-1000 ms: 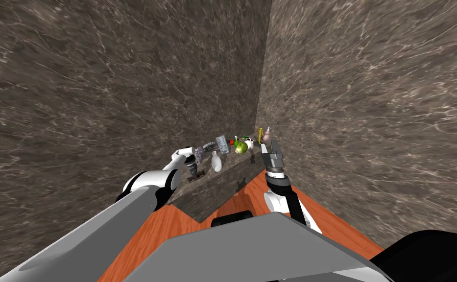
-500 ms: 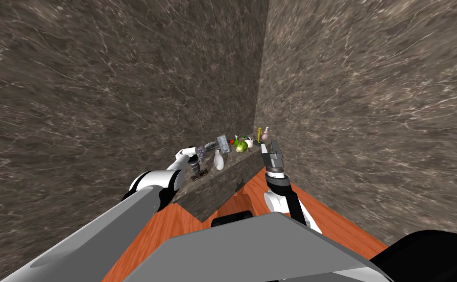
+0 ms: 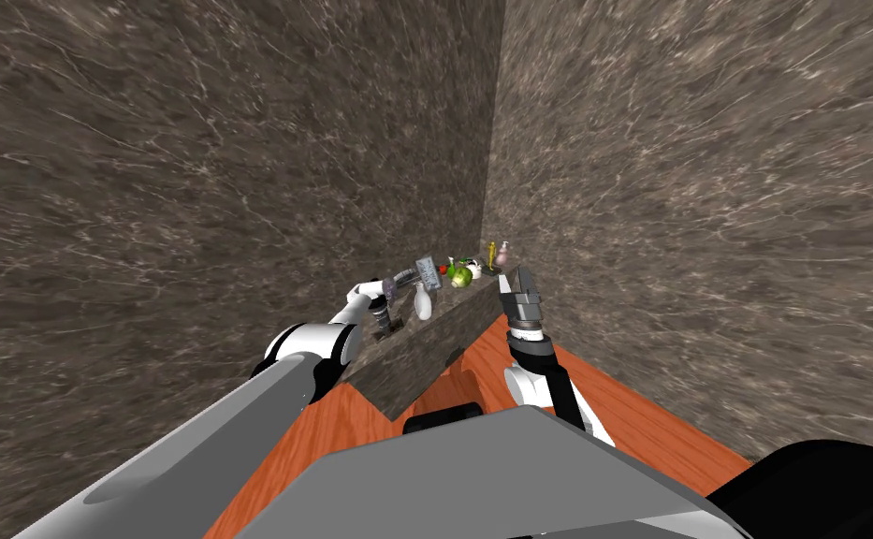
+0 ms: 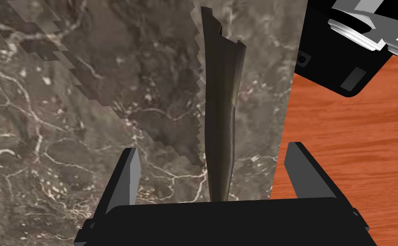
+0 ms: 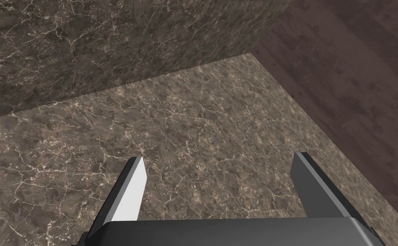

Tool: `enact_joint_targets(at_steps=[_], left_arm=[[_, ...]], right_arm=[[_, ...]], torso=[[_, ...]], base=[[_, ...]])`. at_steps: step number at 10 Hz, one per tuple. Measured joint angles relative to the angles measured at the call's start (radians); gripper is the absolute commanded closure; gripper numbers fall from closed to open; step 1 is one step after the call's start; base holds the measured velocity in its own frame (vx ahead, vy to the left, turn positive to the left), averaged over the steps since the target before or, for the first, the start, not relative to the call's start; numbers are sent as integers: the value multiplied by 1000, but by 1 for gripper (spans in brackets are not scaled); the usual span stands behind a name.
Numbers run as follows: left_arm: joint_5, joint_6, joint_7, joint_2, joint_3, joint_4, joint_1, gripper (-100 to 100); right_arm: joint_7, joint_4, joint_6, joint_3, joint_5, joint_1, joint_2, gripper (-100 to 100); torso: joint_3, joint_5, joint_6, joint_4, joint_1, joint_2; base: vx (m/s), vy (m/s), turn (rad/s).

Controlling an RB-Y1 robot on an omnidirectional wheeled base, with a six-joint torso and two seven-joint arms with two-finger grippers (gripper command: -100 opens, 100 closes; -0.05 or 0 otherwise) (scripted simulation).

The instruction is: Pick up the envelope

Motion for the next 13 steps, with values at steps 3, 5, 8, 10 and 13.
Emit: enact_joint_targets(at_steps=[3,5,8,10,13], left_arm=[[0,0,5,-1,0,1,-1,100],[0,-1,5,0,0,1,-1,100],[0,-1,-18,15,7,6,1,100],[-3,17,-67,55,25,-10,19,100],[-2,40,-133,86,42,-54,50,100]], right_arm=[[0,0,0,0,0,0,0,0],[0,0,0,0,0,0,0,0],[0,0,0,0,0,0,0,0],[0,0,0,0,0,0,1,0],[0,0,0,0,0,0,0,0]], torso=[[-2,-1,0,-1,-7,-4],[-3,-1,0,-1,-7,-5],[-4,-3,-2,-2,-12,-8],[-7,-5,1,-3,-21,-11],[-6,-3,0,-2,-14,-10]], base=[[-1,3,1],[0,0,0],[56,-119,143],[71,-166,67],[49,-88,80]])
